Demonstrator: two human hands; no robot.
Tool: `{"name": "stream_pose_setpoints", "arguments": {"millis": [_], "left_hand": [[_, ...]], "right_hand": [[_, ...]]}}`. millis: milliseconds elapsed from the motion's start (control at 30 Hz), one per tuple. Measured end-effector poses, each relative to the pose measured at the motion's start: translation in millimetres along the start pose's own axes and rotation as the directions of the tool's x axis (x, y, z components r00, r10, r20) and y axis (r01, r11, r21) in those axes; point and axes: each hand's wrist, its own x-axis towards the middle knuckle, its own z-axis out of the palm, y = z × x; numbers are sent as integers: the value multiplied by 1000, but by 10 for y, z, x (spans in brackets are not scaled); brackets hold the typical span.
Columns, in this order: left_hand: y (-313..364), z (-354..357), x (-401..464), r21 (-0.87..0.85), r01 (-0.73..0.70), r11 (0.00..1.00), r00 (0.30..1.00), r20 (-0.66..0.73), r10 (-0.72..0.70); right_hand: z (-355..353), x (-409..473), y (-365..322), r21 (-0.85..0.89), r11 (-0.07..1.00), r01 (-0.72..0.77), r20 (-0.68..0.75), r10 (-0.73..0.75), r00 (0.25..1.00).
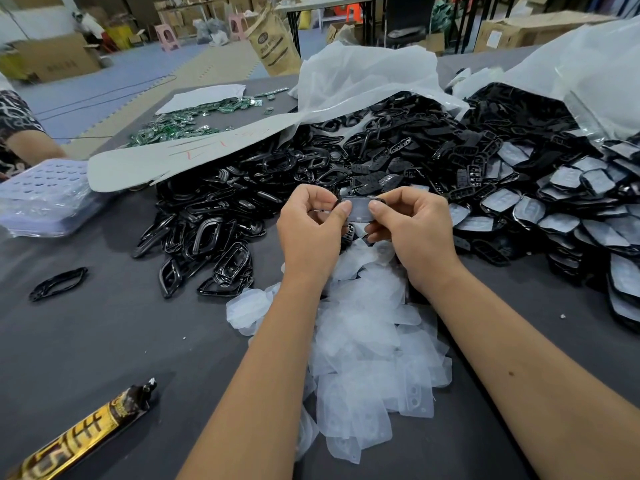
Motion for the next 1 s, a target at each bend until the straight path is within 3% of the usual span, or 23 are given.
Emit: {"name": "stream_pose_setpoints", "arguments": {"millis": [367, 600, 833, 1000], "left_hand": [[-25, -32, 20, 53, -37, 998, 995, 94, 32], [-45, -48, 42, -22, 10, 1000, 994, 108, -8], [-43, -61, 46, -62, 44, 997, 995, 91, -38], [-16, -77, 46, -197, 115, 974, 991, 84, -100]], "right_hand": [[6, 4, 45, -148, 988, 36, -19, -39, 999], [21, 8, 40, -154, 987, 40, -7, -41, 999], [10, -42, 12, -153, 978, 145, 5, -146, 989], [26, -68, -19, -247, 933, 260, 101, -242, 965]]}}
